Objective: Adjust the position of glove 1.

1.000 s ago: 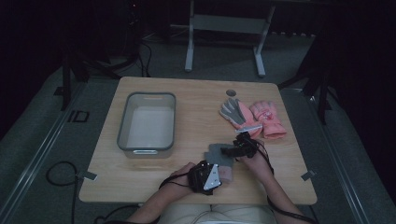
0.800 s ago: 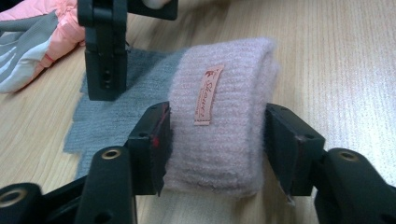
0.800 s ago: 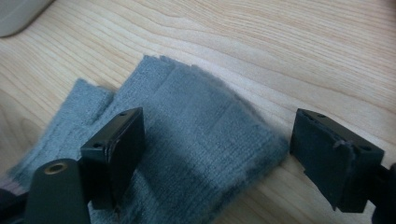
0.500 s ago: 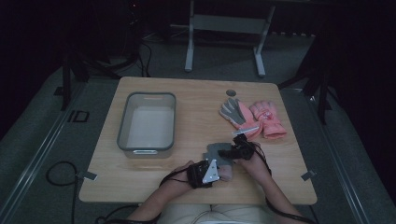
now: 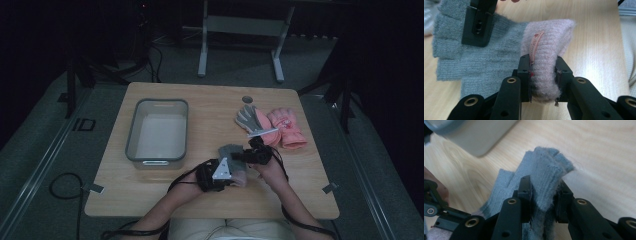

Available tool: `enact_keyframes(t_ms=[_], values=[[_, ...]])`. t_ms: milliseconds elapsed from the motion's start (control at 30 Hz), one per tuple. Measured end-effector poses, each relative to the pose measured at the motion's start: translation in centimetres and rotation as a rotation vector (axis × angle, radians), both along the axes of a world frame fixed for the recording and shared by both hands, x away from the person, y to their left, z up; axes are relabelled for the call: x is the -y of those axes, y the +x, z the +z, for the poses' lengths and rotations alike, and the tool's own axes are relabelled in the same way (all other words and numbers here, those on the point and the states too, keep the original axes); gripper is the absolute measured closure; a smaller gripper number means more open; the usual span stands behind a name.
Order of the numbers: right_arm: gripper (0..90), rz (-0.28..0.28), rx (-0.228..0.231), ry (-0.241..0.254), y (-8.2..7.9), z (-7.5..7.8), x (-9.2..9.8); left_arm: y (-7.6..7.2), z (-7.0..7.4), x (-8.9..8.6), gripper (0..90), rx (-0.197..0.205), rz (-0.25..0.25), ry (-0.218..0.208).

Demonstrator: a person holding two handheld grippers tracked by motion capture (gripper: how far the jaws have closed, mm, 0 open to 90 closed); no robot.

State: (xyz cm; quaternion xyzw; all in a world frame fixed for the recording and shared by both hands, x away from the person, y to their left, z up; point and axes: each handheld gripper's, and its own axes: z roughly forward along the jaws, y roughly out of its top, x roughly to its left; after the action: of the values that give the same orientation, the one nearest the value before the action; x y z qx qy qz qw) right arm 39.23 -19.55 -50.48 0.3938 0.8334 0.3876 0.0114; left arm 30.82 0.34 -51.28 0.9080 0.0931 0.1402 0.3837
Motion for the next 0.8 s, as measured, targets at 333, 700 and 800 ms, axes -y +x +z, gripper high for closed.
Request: enact_keyframes(t_ms=[333,700,800], values=[[72.2,0.012,0.070,0.039,0.5,4.2,-1.3,0.9,5.0,-2.1,72.1,0.054,-0.003,0.034],[72.3,0.038,0.116,0.080,2.1,7.5,-5.4,1.7,8.2,-6.1,72.0,0.115,0.028,0.077],[72.3,0.044,0.121,0.090,2.5,8.0,-6.6,2.0,8.9,-7.4,72.1,0.124,0.034,0.088]])
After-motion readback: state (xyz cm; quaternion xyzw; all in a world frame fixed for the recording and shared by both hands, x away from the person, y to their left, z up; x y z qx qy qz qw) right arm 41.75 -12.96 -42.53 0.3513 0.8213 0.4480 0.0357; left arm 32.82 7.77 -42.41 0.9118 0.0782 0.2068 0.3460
